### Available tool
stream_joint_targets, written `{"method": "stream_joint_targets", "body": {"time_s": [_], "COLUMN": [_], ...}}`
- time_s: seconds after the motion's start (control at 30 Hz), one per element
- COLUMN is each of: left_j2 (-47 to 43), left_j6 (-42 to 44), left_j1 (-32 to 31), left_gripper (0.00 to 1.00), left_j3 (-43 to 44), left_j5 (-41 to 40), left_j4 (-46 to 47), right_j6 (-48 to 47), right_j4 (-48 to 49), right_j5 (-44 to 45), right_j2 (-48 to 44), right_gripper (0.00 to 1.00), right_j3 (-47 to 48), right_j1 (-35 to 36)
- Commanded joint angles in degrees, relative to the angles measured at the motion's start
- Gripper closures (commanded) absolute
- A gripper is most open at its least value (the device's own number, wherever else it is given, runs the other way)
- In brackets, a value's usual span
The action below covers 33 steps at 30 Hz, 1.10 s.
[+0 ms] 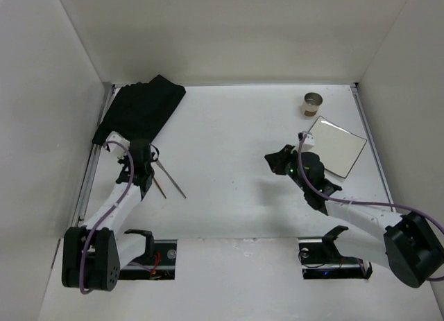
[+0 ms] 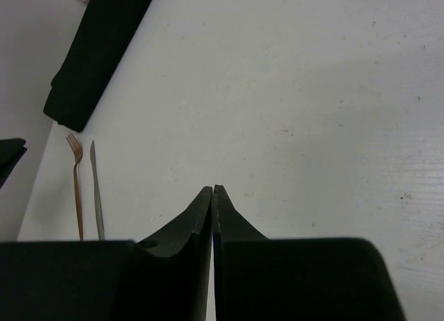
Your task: Set the dinner table for one person
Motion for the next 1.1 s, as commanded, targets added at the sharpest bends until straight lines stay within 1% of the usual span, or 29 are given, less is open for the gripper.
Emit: {"method": "stream_joint_targets", "body": {"time_s": [0.0,0.07,0.17,0.23,0.3,0.37,0.47,0.6,0.77,0.97,1.07], "left_j2": [4.6,7.8,12.9,17.4,21.4,25.8,30.5,35.7,40.5,46.1,47.5], "left_j6": [-0.1,-1.4,-6.3,-7.0,-7.0,-6.4,-6.0,-1.9,-1.2,-0.9,-1.4], "left_j1": [4.3,7.8,11.6,13.8,15.8,18.0,21.1,23.2,24.8,25.5,25.8], "left_gripper": [0.82,0.77,0.62,0.51,0.45,0.40,0.38,0.38,0.38,0.39,0.40], "left_j3": [5.0,6.9,8.8,10.9,13.5,16.9,21.1,26.2,29.9,35.2,36.0], "left_j5": [2.0,3.9,5.0,5.8,7.8,9.6,11.3,13.3,13.4,15.9,16.3], "left_j4": [6.9,7.5,9.3,12.2,13.7,14.2,13.6,13.4,11.6,8.1,8.3], "right_j6": [-0.6,-0.6,-0.6,-1.0,-1.1,-1.1,-1.4,-2.0,-2.2,-2.3,-2.1], "right_j4": [2.7,2.5,2.9,3.1,2.7,3.1,3.9,3.9,3.8,3.6,3.4], "right_j5": [-0.7,-1.1,-1.4,-1.1,-1.5,-1.6,-1.5,-1.4,-1.3,-1.2,-0.7], "right_j2": [-1.4,-0.6,0.1,1.4,2.5,2.9,4.6,6.5,7.3,6.8,5.9], "right_gripper": [0.91,0.90,0.86,0.83,0.78,0.70,0.60,0.53,0.51,0.50,0.49], "right_j3": [0.8,1.2,1.5,2.1,2.8,3.0,3.6,4.7,5.1,4.7,4.4], "right_j1": [0.5,0.5,1.4,2.1,2.5,3.7,5.3,7.1,7.3,7.3,7.2]}}
